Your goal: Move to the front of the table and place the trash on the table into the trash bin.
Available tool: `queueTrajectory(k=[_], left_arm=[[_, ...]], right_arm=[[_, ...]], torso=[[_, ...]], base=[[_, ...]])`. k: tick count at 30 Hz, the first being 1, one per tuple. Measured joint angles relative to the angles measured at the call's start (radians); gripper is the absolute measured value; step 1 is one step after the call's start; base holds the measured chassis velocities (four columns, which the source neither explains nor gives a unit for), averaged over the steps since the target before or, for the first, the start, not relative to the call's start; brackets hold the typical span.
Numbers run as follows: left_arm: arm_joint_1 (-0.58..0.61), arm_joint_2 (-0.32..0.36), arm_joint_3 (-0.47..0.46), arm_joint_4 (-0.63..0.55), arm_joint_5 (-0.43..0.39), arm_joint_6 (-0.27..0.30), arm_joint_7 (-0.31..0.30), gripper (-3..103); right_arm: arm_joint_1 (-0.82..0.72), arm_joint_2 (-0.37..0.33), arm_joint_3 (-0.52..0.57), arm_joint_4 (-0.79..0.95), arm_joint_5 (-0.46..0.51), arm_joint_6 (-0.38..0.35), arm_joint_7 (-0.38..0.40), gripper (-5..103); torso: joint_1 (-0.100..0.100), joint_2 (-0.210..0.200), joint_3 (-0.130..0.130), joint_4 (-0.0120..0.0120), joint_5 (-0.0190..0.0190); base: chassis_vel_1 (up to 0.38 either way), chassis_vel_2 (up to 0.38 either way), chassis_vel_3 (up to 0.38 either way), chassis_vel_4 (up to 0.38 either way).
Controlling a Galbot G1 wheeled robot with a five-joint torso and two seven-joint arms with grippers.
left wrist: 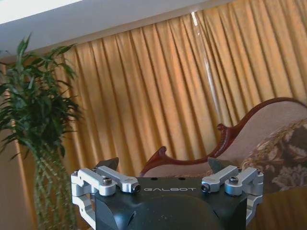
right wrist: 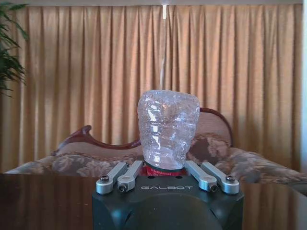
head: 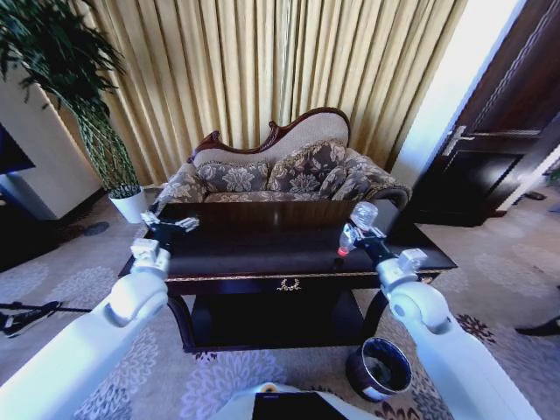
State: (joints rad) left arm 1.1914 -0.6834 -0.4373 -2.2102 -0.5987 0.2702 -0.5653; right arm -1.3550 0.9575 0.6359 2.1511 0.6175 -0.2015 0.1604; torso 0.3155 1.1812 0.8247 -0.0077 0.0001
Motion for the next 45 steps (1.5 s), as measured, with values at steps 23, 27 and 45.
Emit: queueTrajectory(k=[23, 27, 45], left_arm=[[0.414, -0.195, -0.379, -0.193, -0.034, 0.15, 0.038, 100], [0.443, -0.179, -0.407, -0.198, -0.029, 0.108, 0.109, 100], [0.446, -0.164, -0.422, -0.235, -0.018, 0.083, 0.176, 100]], right_arm=[[-0.222, -0.004, 0.135, 0.167, 0.033, 0.003, 0.003, 24], [-0.221, 0.009, 0.132, 0.176, 0.031, 0.002, 0.004, 24], [-0.216, 0.028, 0.141, 0.187, 0.03, 0.001, 0.005, 24]], torso=[[0.0, 0.0, 0.0, 0.0003, -0.0002], [0.0, 0.0, 0.0, 0.0004, -0.0002], [0.0, 0.0, 0.0, 0.0003, -0.0002]], base=[[0.0, 0.0, 0.0, 0.0], [0.0, 0.0, 0.0, 0.0], [0.0, 0.0, 0.0, 0.0]])
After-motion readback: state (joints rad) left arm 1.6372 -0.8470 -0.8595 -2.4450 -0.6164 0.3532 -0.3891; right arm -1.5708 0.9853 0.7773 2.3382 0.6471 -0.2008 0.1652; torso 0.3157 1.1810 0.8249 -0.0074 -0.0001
